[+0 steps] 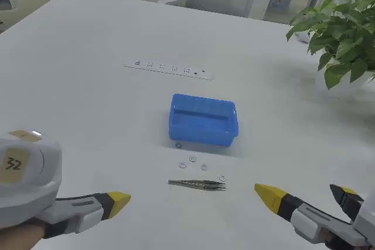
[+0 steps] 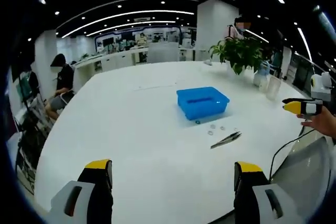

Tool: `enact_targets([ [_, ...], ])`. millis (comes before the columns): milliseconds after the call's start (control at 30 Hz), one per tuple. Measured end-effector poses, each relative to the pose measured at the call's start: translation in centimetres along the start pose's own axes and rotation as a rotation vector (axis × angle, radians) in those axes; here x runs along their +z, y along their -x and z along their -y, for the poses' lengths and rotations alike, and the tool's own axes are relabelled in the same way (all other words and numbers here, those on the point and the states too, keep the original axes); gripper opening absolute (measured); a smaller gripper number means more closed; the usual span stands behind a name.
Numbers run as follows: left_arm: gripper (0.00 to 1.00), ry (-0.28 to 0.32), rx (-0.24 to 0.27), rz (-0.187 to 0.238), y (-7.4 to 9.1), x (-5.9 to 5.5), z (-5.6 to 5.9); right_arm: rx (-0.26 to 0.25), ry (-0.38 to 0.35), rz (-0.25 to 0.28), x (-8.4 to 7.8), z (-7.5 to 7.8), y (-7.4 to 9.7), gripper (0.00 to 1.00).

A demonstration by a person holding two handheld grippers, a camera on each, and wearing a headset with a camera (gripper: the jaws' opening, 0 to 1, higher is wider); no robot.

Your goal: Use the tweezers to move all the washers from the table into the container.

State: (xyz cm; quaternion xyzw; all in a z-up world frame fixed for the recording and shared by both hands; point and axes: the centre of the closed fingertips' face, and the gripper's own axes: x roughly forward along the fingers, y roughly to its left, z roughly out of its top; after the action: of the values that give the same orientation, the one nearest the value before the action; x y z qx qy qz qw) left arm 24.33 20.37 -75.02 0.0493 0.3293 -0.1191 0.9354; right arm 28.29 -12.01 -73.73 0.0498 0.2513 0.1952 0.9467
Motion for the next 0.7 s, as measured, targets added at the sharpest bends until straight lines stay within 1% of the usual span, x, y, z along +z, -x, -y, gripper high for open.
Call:
enact_targets([
  [167,0.99,0.007,-0.003,-0.003,-0.05,-0.1,0.06,0.002,0.004,-0.003,0.03,-0.05,0.02,0.99],
  [267,0.96,-0.002,-0.004,-0.011,-0.08,-0.24,0.16,0.002,0.003,-0.003,0.01,-0.08,0.0,0.99],
  [333,0.97,-0.008,-0.006,-0.014,-0.09,-0.27,0.24,0.003,0.004,-0.006,-0.07,-0.14,-0.02,0.99],
  [400,0.99,-0.005,-0.012,-0.001,-0.06,-0.03,0.36,0.005,0.004,-0.007,-0.14,-0.26,-0.04,0.99],
  [533,0.99,-0.001,-0.003,-0.001,-0.03,0.08,0.06,0.008,0.007,-0.013,-0.29,-0.5,-0.03,0.99],
  [700,0.99,0.003,0.0,-0.002,-0.01,0.13,-0.19,0.008,0.012,-0.011,-0.16,-0.4,-0.03,0.99],
])
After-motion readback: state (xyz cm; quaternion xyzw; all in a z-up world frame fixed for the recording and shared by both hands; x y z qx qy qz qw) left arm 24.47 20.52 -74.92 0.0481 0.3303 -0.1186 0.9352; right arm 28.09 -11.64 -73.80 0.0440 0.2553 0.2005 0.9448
